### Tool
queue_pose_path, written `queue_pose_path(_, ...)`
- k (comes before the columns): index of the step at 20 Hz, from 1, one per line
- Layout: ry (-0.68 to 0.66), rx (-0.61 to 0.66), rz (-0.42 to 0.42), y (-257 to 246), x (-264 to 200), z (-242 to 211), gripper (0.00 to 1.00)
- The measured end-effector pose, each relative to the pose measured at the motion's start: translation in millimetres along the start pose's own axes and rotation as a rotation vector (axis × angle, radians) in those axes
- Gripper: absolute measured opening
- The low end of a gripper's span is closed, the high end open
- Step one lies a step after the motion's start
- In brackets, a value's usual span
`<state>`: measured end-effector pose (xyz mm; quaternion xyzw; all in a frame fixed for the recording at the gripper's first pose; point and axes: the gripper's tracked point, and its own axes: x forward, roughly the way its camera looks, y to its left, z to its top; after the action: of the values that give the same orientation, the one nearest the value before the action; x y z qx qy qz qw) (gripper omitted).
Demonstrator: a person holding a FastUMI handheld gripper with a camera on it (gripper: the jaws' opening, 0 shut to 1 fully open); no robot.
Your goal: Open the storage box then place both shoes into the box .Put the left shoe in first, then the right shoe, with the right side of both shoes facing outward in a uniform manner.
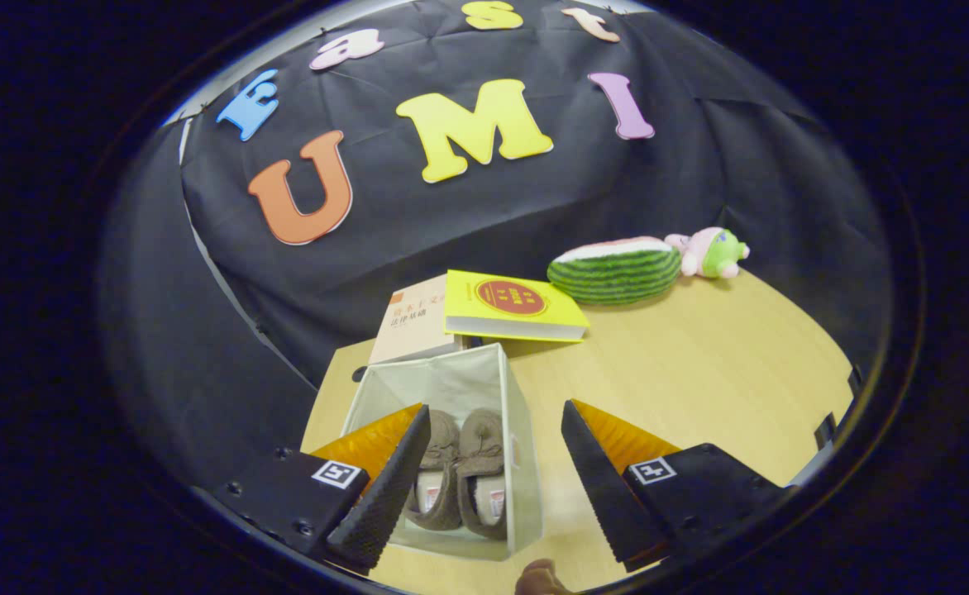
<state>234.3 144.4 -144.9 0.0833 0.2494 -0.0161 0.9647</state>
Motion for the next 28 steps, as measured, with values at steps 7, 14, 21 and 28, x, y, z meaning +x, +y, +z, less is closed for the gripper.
queue_pose_path(7, -0.183, -0.120, -0.035, -15, -67, 35, 1.00)
queue_pose_path(14, -0.406, -0.216, -0.019, -12, -164, 60, 1.00)
queue_pose_path(21, -0.510, -0.315, 0.092, 12, -242, 46, 1.00)
queue_pose_path(28, -0.569, -0.310, 0.072, -9, -279, 17, 1.00)
